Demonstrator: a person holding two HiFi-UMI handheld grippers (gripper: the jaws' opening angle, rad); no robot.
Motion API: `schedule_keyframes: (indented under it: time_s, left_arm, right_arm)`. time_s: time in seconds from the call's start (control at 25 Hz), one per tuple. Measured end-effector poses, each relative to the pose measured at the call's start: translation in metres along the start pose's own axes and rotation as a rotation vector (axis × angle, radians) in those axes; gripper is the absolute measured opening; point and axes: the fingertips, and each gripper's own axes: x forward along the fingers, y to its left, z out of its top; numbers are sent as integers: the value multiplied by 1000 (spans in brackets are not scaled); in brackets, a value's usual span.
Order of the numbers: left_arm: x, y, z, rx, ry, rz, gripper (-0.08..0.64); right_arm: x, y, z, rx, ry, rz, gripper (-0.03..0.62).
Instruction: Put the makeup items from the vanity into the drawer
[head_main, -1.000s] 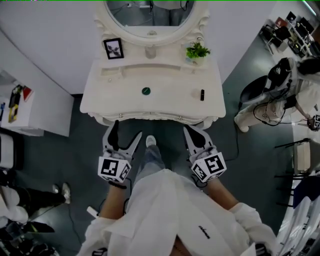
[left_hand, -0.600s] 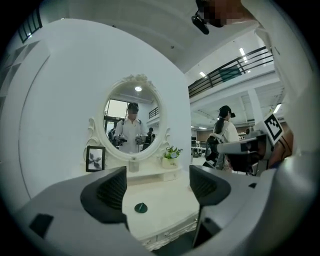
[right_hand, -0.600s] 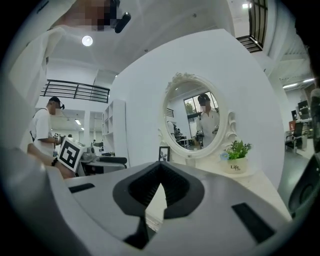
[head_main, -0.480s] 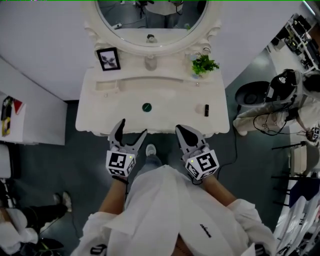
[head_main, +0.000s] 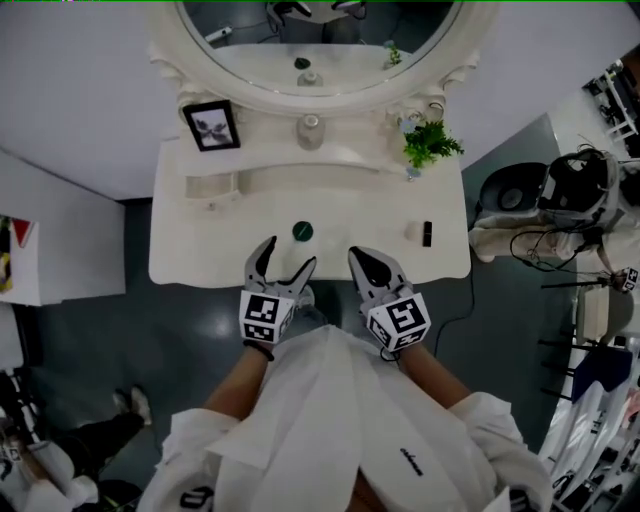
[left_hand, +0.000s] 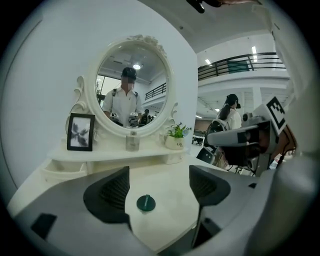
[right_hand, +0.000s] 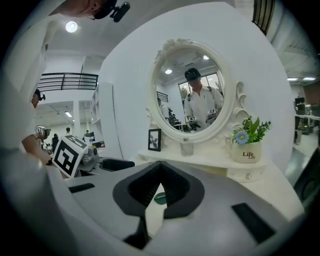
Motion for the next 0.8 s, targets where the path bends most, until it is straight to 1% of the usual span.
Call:
schedule_keyframes:
  time_s: [0.16, 0.28, 0.4, 0.56, 0.8]
  left_arm:
    - [24, 8, -9, 12, 51, -31, 379]
    - [40, 13, -18, 21, 88, -33, 378]
    - [57, 16, -31, 10, 136, -31, 378]
    - [78, 21, -50, -12, 204, -11, 377]
    - [99, 30, -78, -31, 307, 43, 377]
  right_arm:
    - [23, -16, -5, 3, 18, -29, 18]
    - [36, -25, -11, 5, 40, -38, 18]
    - [49, -34, -22, 10, 73, -39, 18]
    - [68, -45, -40, 15, 121, -19, 18]
    - [92, -54, -75, 39, 212, 46, 18]
